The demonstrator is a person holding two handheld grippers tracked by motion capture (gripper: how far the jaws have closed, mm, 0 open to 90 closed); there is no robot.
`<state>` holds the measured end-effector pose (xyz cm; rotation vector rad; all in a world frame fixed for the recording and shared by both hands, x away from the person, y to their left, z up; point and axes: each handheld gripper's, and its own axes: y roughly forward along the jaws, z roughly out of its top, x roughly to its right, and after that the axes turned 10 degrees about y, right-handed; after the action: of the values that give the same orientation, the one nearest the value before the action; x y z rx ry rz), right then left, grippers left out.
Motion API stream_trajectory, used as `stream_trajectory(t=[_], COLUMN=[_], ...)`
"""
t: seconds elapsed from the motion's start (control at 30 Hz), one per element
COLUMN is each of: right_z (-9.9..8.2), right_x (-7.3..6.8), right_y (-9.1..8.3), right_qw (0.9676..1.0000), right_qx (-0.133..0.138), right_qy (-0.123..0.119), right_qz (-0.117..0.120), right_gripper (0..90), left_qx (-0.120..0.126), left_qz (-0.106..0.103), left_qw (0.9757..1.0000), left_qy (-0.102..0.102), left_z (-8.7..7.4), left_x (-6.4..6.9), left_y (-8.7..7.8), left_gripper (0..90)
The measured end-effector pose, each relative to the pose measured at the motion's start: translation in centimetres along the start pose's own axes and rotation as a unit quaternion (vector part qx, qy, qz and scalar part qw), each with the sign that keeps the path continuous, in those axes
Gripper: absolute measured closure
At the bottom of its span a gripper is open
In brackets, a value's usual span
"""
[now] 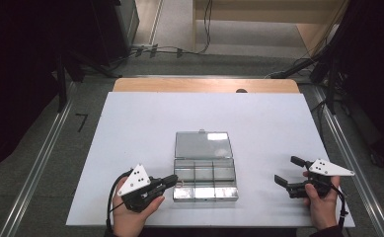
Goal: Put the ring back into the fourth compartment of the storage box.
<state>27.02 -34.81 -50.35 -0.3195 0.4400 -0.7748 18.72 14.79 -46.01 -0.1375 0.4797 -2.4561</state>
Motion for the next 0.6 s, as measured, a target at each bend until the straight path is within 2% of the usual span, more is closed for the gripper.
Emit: stream_trajectory(t=[0.6], right_z=[0.0], right_x=[0.0], right_y=[0.0], right_qw=[1.0], right_qx=[0.0], right_qy=[0.0], right_qz=[0.0], right_gripper=[0.0], left_qx=[-0.016], left_qz=[-0.003], left_qw=[0.9999], left_qy=[-0.002], left_z=[-0.7], left_x=[0.1], left_y=[1.4], left_gripper=[88.2])
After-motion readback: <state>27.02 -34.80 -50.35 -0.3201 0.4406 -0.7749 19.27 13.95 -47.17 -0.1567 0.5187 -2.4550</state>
